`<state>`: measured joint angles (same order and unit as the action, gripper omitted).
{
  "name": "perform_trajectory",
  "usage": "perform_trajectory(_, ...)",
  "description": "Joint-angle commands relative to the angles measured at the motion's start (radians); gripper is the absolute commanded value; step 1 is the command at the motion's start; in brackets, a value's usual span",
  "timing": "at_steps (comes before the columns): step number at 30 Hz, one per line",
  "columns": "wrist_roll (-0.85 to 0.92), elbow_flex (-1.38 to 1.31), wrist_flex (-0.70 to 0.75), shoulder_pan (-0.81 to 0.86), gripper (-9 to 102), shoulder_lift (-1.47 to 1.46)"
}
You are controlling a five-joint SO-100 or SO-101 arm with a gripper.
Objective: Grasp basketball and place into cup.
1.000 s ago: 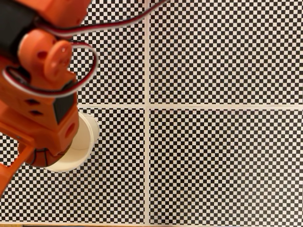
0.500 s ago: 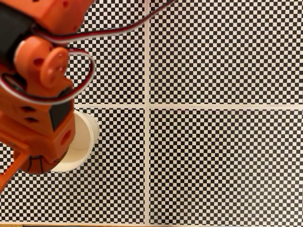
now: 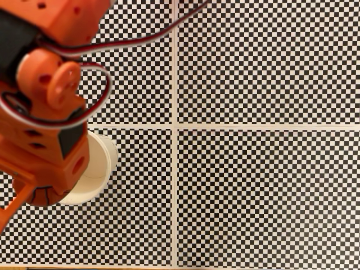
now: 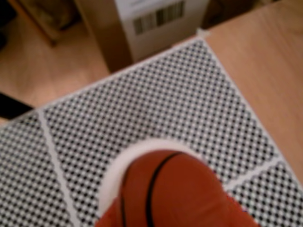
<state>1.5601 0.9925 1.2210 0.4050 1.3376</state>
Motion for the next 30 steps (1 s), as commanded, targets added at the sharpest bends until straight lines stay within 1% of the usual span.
perform_trajectory(1, 0.005, -0.055, 0.002, 0.006, 23, 0.005)
perform_trajectory(4, 0.005, -0.057, 0.002, 0.002, 29, 0.003)
perform_trajectory(6, 0.003, -0.057, 0.002, 0.000, 31, 0.002)
perform_trajectory(15, -0.011, -0.055, 0.003, -0.021, 33, -0.005)
perform_trajectory(18, -0.015, -0.063, 0.003, -0.034, 37, -0.018)
perform_trajectory(27, -0.009, -0.063, 0.011, -0.057, 37, -0.021)
perform_trajectory(30, -0.014, -0.071, 0.011, -0.066, 40, -0.026)
